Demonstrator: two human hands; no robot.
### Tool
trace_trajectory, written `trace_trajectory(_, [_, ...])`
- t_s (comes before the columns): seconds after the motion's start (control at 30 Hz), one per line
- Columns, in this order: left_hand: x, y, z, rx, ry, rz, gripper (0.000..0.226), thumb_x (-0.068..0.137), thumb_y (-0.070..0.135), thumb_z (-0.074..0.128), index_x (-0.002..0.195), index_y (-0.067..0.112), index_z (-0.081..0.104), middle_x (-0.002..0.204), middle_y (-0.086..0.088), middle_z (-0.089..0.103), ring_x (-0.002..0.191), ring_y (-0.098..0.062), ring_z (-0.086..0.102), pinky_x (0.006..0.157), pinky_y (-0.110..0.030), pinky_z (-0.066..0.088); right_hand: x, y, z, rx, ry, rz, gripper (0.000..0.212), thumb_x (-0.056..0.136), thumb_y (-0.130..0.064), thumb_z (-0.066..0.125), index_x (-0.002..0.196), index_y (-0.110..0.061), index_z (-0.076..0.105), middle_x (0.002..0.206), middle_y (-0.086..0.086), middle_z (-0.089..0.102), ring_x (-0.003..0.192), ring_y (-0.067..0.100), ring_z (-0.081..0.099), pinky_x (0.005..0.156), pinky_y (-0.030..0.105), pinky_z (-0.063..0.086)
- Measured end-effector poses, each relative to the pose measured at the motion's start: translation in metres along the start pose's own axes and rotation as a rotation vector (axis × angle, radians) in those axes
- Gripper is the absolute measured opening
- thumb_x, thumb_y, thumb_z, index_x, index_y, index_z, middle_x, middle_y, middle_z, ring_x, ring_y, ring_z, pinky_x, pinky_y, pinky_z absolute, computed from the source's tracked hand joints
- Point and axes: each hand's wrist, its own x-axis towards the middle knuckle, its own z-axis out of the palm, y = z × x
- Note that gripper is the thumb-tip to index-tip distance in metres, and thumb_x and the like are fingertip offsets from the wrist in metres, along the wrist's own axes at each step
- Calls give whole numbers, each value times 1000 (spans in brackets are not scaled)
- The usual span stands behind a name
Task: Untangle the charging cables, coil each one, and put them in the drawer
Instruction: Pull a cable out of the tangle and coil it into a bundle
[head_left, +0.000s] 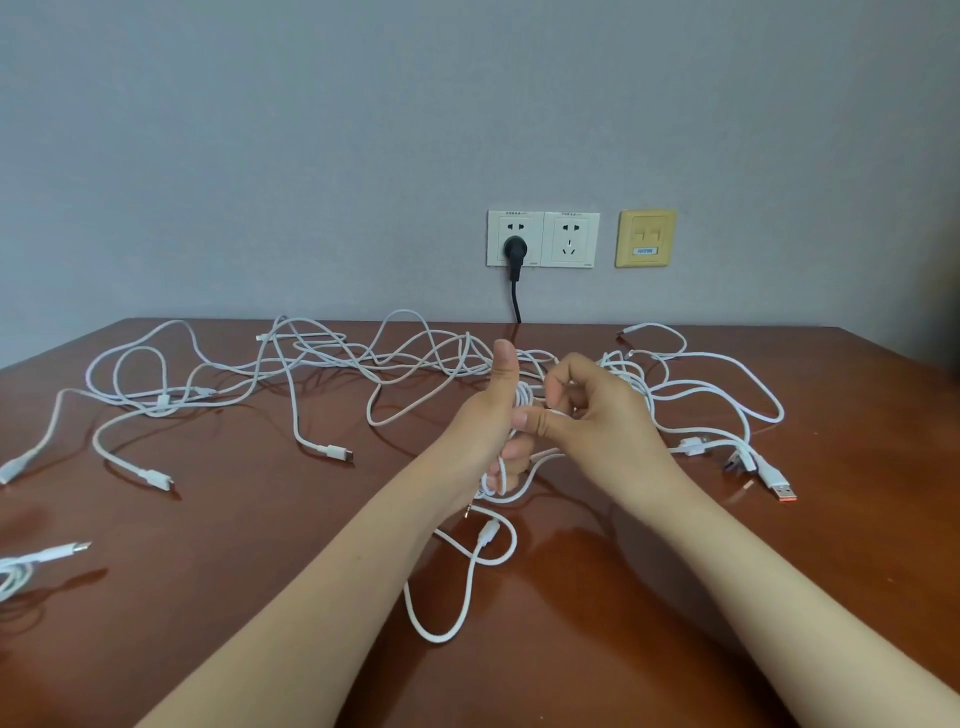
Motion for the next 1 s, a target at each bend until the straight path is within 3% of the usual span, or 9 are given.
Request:
trace_trajectory(0.03, [1, 1, -1, -32, -9, -3, 80, 78, 75, 13, 103, 15, 58, 31, 4, 24, 25, -7, 20, 33, -11, 18, 1, -1, -1, 15, -24, 10, 31, 78, -17, 73, 66, -19, 44, 44, -13, 43, 44, 4, 36, 48, 15, 28])
trace_trajectory(0.1, [3, 3, -4, -89, -75, -2, 66, 74, 76, 17, 77, 14, 41, 30, 4, 22, 25, -7, 18, 32, -11, 19, 3, -3, -5, 101, -93, 64, 23, 87, -21, 63, 69, -14, 49, 42, -10, 42, 39, 2, 34, 44, 12, 28])
trace_trajectory(0.13, [4, 4, -7, -113, -109, 2, 73, 72, 77, 19, 75, 11, 51, 30, 4, 22, 24, -8, 18, 32, -11, 20, 5, -4, -8, 145, -113, 102, 24, 92, -22, 55, 71, -12, 50, 41, -10, 43, 36, 1, 35, 42, 11, 28])
trace_trajectory(0.27, [-2, 8, -17, -161, -78, 33, 54, 63, 70, 39, 57, 17, 31, 32, 6, 20, 27, -8, 20, 32, -14, 26, 10, -3, -22, 277, -145, 282, 35, 100, -26, 38, 72, -10, 51, 41, 2, 44, 30, 7, 27, 33, 14, 21])
trace_trajectory(0.47, [-13, 10, -18, -20, -221, 77, 32, 68, 44, 63, 46, 23, 52, 34, 7, 21, 26, -4, 15, 32, -13, 11, 9, -5, -34, 536, -111, 324, 12, 88, -4, 51, 79, -10, 56, 46, -2, 41, 36, 6, 19, 42, 21, 12])
trace_trajectory(0.53, [-15, 11, -16, 74, -264, 69, 24, 74, 32, 67, 59, 19, 53, 36, 7, 24, 27, -4, 17, 33, -13, 13, 9, -4, -37, 626, -99, 315, 13, 86, 0, 50, 81, -9, 58, 48, -3, 44, 36, 4, 19, 43, 21, 10])
trace_trajectory(0.63, [-13, 8, -15, 189, -314, 31, 14, 89, 17, 60, 79, 17, 50, 37, 8, 26, 28, -4, 18, 34, -12, 16, 9, -4, -38, 673, -99, 299, 12, 87, -1, 50, 86, -8, 60, 53, -1, 51, 34, 3, 19, 39, 18, 11])
trace_trajectory(0.83, [-12, 5, -14, 148, -372, -15, 36, 99, 39, 32, 84, 13, 52, 35, 8, 23, 26, -3, 18, 31, -12, 15, 10, -3, -37, 758, -100, 317, 18, 87, 2, 46, 89, -7, 62, 65, 4, 65, 33, 3, 23, 38, 14, 14])
trace_trajectory(1.0, [-7, 6, -15, -34, -262, -8, 47, 98, 47, 25, 77, 11, 47, 33, 7, 23, 24, -3, 16, 32, -10, 12, 12, 0, -36, 711, -80, 343, 15, 90, 0, 46, 87, -8, 59, 61, 1, 61, 34, 4, 25, 36, 12, 15])
